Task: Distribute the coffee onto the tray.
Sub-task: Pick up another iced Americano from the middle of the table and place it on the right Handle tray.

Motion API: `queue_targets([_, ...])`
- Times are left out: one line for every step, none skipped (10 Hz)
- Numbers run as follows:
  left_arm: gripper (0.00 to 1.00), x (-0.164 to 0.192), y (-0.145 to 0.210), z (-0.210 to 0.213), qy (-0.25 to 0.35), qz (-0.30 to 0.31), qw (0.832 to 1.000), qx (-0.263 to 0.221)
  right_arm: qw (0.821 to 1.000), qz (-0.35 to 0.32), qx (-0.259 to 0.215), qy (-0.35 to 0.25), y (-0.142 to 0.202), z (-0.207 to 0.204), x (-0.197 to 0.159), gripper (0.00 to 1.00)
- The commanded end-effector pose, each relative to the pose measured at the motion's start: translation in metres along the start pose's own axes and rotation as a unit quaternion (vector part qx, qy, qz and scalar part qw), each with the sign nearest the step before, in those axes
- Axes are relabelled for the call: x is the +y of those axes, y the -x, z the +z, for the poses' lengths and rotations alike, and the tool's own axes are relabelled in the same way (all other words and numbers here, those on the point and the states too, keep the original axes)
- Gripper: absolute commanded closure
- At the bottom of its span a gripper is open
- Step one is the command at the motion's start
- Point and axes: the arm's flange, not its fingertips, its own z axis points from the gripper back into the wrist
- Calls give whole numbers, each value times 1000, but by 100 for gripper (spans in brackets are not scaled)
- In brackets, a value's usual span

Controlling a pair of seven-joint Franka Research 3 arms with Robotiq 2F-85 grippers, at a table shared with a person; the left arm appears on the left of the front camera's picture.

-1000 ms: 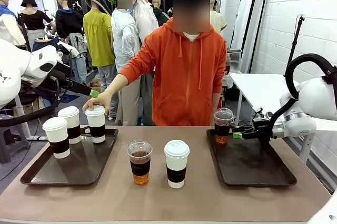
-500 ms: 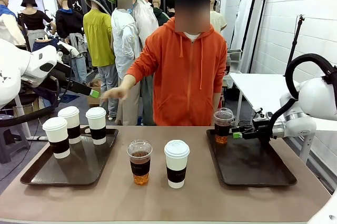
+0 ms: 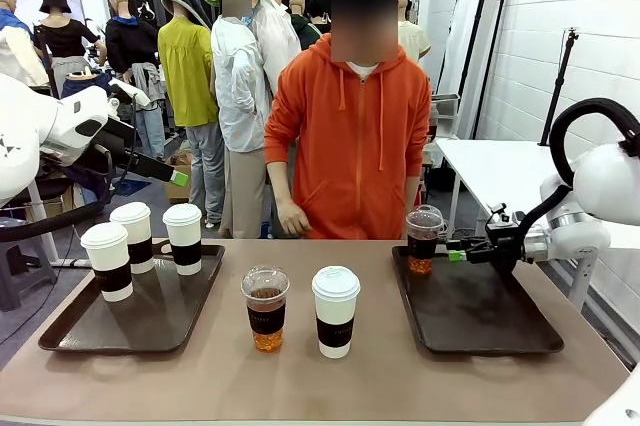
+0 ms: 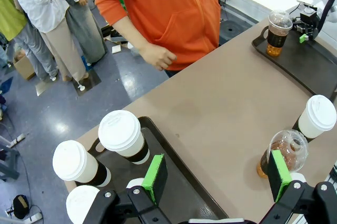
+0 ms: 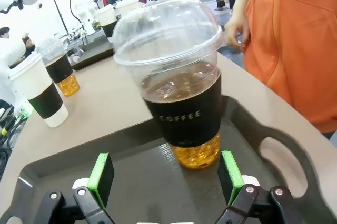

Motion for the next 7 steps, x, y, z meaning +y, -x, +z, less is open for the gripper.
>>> queue_targets([0,1,1,0,2,2,1000,1,1000,-9,0,8,7,5,43,0])
queue_targets([0,1,1,0,2,2,1000,1,1000,-8,6,2,8,5,62,0])
queue_targets([0,1,1,0,2,2,1000,1,1000,8,11,-4,8,2,82,0])
queue_targets([0,1,1,0,2,2,1000,1,1000,25,11,-12,7,-3,102,0])
queue_targets([0,1,1,0,2,2,1000,1,999,37,14,-33,4,-11,118,0])
queue_targets([0,1,1,0,2,2,1000,1,998,46,22,-48,1,-22,132,0])
queue_targets([0,1,1,0,2,2,1000,1,995,65,31,-64,-2,-35,147,0])
